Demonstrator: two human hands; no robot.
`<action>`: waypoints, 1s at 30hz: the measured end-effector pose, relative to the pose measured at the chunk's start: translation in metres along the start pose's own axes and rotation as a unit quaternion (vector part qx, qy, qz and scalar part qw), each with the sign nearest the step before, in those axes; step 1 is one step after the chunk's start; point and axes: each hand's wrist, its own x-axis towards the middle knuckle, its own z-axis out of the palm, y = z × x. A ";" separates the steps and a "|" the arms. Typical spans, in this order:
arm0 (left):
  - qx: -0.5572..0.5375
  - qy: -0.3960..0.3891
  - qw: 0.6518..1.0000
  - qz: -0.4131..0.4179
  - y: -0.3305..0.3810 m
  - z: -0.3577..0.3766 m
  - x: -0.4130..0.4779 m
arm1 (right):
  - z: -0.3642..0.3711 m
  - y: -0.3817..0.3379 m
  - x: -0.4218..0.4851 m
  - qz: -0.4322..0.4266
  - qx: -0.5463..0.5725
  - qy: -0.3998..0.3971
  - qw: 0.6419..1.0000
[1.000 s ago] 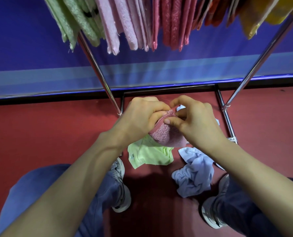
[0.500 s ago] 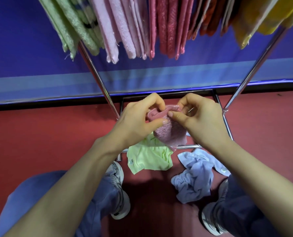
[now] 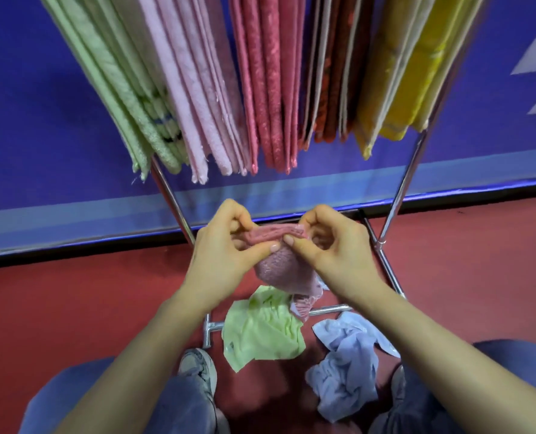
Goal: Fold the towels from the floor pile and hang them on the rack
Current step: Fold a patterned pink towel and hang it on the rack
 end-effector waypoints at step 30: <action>-0.218 0.111 0.967 0.066 0.221 -0.056 -0.078 | -0.072 -0.272 -0.042 -0.176 -0.022 0.044 0.983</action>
